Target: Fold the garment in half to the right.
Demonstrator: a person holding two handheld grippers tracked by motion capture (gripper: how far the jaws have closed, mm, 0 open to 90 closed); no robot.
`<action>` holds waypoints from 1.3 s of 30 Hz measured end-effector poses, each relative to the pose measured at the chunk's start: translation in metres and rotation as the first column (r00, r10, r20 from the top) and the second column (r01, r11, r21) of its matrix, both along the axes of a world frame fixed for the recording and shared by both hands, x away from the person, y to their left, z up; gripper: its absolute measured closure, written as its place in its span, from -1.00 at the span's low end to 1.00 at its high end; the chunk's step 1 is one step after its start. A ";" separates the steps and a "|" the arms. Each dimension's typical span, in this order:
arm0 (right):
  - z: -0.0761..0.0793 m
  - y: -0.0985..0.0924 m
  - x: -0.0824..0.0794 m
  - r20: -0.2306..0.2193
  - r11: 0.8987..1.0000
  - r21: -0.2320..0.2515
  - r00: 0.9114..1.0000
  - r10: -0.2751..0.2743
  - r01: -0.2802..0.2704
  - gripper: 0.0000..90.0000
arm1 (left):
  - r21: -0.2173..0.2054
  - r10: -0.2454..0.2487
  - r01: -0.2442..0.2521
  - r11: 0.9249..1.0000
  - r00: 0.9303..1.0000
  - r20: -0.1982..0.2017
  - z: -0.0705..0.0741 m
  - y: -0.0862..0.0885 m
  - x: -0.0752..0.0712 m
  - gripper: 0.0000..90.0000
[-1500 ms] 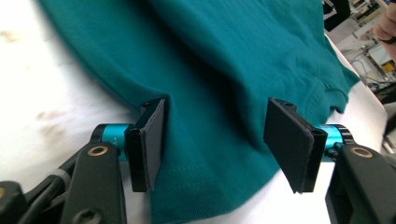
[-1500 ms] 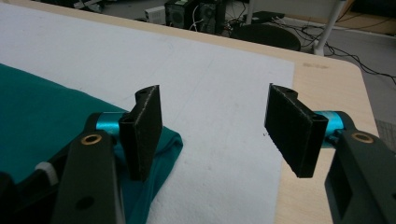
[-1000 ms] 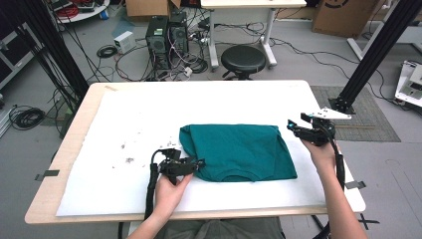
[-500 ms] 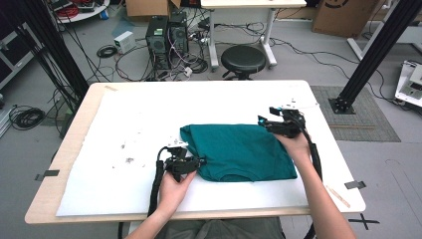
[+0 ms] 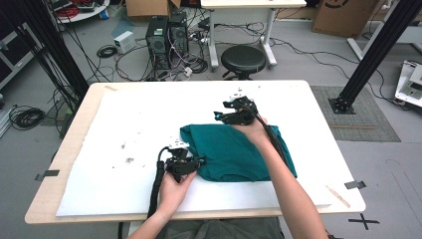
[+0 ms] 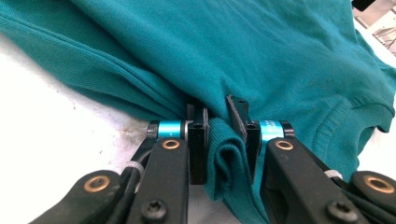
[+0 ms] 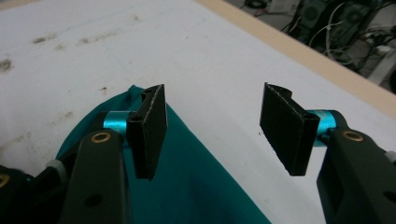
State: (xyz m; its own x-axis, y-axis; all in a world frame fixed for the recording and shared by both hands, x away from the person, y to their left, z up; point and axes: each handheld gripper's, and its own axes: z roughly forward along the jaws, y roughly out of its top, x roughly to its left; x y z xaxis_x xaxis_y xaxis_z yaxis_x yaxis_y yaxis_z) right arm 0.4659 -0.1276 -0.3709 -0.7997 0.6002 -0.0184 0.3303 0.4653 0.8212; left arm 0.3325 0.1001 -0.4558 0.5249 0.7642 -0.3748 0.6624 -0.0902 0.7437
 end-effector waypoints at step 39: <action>0.024 0.058 0.025 -0.129 0.994 -0.023 0.987 0.101 -0.104 0.89 | -0.009 -0.086 0.089 0.996 0.986 0.144 0.050 -0.022 -0.013 0.80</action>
State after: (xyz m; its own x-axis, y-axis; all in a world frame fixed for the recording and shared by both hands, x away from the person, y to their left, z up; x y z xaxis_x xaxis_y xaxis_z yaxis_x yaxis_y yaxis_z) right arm 0.4905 -0.0699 -0.3470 -0.8539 0.5155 0.0711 0.3804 0.5252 0.7612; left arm 0.3198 0.0782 -0.4055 0.6386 0.7077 -0.3023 0.5391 -0.1311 0.8320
